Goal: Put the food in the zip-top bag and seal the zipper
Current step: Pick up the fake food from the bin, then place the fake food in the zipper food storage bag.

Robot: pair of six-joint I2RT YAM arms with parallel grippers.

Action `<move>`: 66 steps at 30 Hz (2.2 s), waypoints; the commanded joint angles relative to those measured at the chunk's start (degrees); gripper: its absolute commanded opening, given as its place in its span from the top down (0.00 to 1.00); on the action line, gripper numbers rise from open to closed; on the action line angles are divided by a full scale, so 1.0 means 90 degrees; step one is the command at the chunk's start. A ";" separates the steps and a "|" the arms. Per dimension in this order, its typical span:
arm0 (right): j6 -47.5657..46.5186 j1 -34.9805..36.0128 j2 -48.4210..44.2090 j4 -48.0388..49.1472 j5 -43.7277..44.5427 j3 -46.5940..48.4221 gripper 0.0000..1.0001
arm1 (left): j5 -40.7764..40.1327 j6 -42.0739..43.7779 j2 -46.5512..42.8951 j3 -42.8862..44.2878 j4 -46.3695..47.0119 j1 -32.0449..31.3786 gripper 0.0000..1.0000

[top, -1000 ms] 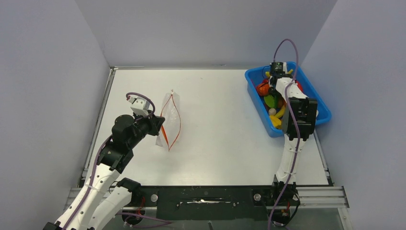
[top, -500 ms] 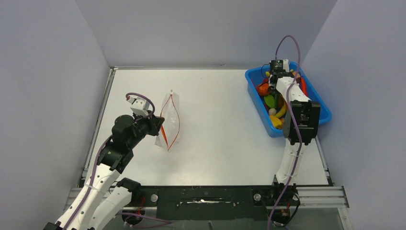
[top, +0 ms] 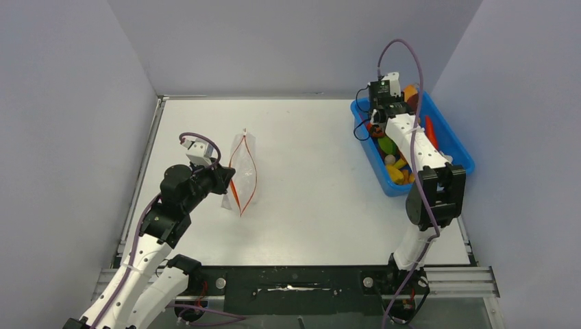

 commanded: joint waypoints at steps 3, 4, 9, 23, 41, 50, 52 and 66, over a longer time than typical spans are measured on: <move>0.0217 0.0328 -0.1075 0.0289 -0.0045 -0.0376 0.89 | 0.0030 -0.0121 0.0044 0.0080 0.0440 0.0037 1.00; 0.0247 0.0365 -0.1230 0.0374 -0.0165 -0.0491 0.89 | 0.0045 -0.0153 0.0067 0.0080 0.0457 0.0035 1.00; 0.0127 0.0506 -0.2157 0.1254 -0.0945 -0.1378 0.91 | 0.0019 -0.0219 0.0168 0.0116 0.0462 0.0038 1.00; -0.0129 0.1295 -0.4366 0.2943 -0.3582 -0.2786 0.93 | 0.0363 -0.1153 0.0625 0.0786 0.0179 0.0028 1.00; 0.0445 0.4037 -0.4804 0.6302 -0.4720 -0.3500 0.92 | 0.1144 -0.2041 0.1345 0.1494 -0.0060 0.0047 1.00; 0.0094 0.4845 -0.4521 0.7482 -0.5306 -0.3267 0.91 | 0.1726 -0.2487 0.1385 0.1713 -0.0043 0.0075 1.00; 0.0108 0.4937 -0.4453 0.7600 -0.5572 -0.3215 0.91 | 0.1809 -0.2551 0.1401 0.1699 0.0000 0.0080 1.00; 0.0409 0.5325 -0.4215 0.8212 -0.5807 -0.3611 0.91 | 0.2503 -0.3285 0.1417 0.1489 0.0695 0.0305 1.00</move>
